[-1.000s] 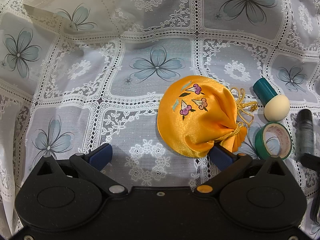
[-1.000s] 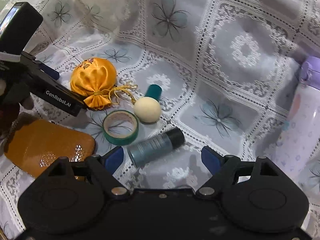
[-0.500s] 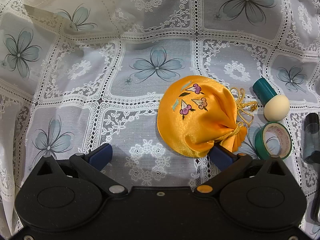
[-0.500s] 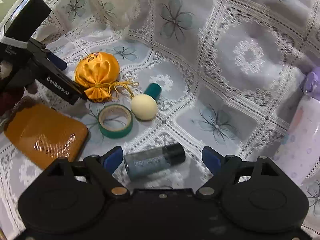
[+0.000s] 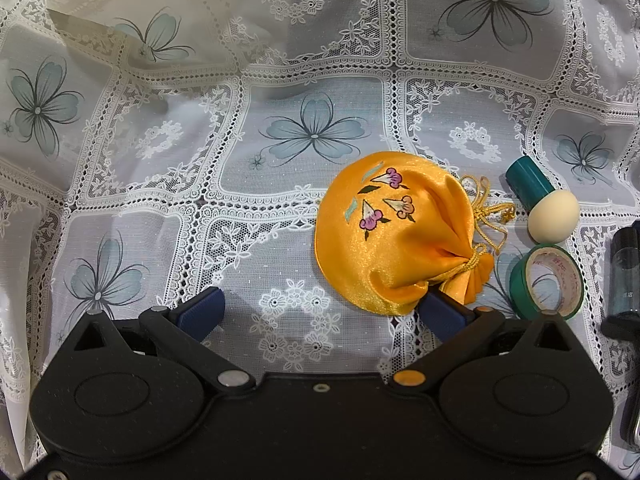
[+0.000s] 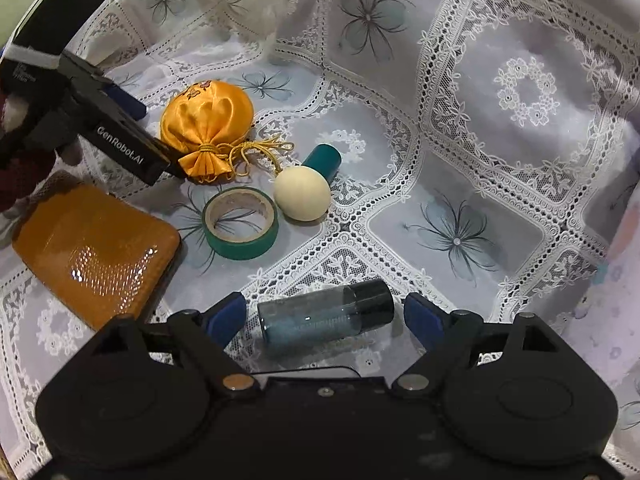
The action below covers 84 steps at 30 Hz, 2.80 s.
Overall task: Organize soft objects
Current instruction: 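Grasp the glass vial with the right tool, then grasp the orange pouch with the left tool while the right tool lifts the vial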
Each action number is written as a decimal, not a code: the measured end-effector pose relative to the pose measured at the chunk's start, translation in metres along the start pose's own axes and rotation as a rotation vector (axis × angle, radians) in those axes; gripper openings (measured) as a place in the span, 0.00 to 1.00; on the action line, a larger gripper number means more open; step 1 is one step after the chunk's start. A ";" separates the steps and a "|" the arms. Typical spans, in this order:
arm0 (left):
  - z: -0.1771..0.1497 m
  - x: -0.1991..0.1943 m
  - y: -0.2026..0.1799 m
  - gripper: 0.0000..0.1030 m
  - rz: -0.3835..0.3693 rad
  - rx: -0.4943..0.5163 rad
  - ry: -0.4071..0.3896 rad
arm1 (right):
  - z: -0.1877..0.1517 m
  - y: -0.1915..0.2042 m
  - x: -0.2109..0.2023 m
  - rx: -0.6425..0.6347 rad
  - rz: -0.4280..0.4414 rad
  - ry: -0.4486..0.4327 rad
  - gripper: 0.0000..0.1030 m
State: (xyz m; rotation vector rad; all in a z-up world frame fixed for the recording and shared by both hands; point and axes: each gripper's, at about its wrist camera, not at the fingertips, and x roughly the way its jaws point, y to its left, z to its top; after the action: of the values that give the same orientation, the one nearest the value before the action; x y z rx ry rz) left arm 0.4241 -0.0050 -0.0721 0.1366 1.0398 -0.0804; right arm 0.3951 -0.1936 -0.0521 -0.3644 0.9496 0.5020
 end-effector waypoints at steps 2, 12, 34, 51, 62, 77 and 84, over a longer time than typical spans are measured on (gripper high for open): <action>0.000 0.000 0.001 0.98 -0.002 -0.002 -0.002 | 0.000 -0.002 0.003 0.017 0.015 0.007 0.71; 0.002 -0.007 0.005 0.97 -0.068 -0.060 -0.026 | -0.007 -0.006 0.002 0.135 0.006 -0.031 0.71; 0.023 0.007 -0.010 0.97 -0.108 -0.065 -0.062 | -0.009 -0.008 0.011 0.169 -0.024 -0.007 0.73; 0.017 -0.017 -0.003 0.68 -0.157 -0.140 -0.078 | -0.005 -0.015 -0.015 0.285 -0.093 -0.070 0.70; -0.028 -0.126 -0.004 0.68 -0.164 -0.117 -0.197 | -0.018 0.012 -0.107 0.388 -0.130 -0.206 0.70; -0.152 -0.245 -0.012 0.68 -0.194 -0.111 -0.295 | -0.107 0.117 -0.243 0.574 -0.196 -0.345 0.71; -0.210 -0.261 -0.020 0.68 -0.210 -0.132 -0.250 | -0.155 0.158 -0.273 0.685 -0.181 -0.356 0.71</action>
State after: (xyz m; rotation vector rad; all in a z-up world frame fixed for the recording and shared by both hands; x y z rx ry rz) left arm 0.1108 0.0076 0.0468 -0.1012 0.8045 -0.2132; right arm 0.0709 -0.2080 0.0825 0.2530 0.6805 0.0509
